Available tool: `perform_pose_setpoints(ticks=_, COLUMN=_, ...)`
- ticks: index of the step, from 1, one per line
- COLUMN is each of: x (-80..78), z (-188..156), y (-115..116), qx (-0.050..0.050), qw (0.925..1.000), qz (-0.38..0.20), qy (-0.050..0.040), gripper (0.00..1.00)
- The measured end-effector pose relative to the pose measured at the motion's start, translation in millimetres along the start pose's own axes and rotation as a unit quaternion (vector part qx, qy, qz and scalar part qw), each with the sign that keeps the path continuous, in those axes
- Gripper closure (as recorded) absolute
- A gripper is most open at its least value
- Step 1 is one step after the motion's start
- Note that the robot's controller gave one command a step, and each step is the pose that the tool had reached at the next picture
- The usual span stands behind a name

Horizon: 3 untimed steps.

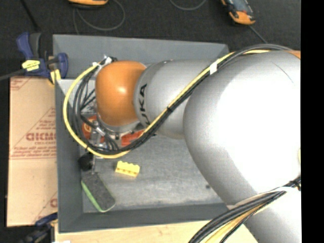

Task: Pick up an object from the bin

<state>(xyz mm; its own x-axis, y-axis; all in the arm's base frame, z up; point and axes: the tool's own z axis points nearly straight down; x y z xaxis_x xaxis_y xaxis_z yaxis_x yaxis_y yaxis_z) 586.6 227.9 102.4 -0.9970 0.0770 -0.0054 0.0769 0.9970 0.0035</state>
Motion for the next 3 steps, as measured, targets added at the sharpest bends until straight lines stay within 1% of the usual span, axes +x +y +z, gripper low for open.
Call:
perform_pose_setpoints(ticks=1, x=-3.8, z=31.2, y=-7.4, qx=0.001, qw=0.9949, qz=-0.101, qy=0.0018, gripper=1.0)
perform_pose_setpoints(ticks=2, x=-3.6, z=31.2, y=-7.2, qx=0.001, qw=0.9949, qz=-0.101, qy=0.0019, gripper=1.0)
perform_pose_setpoints(ticks=3, x=-1.8, z=30.2, y=1.8, qx=0.003, qw=0.9956, qz=-0.093, qy=0.0014, gripper=1.0)
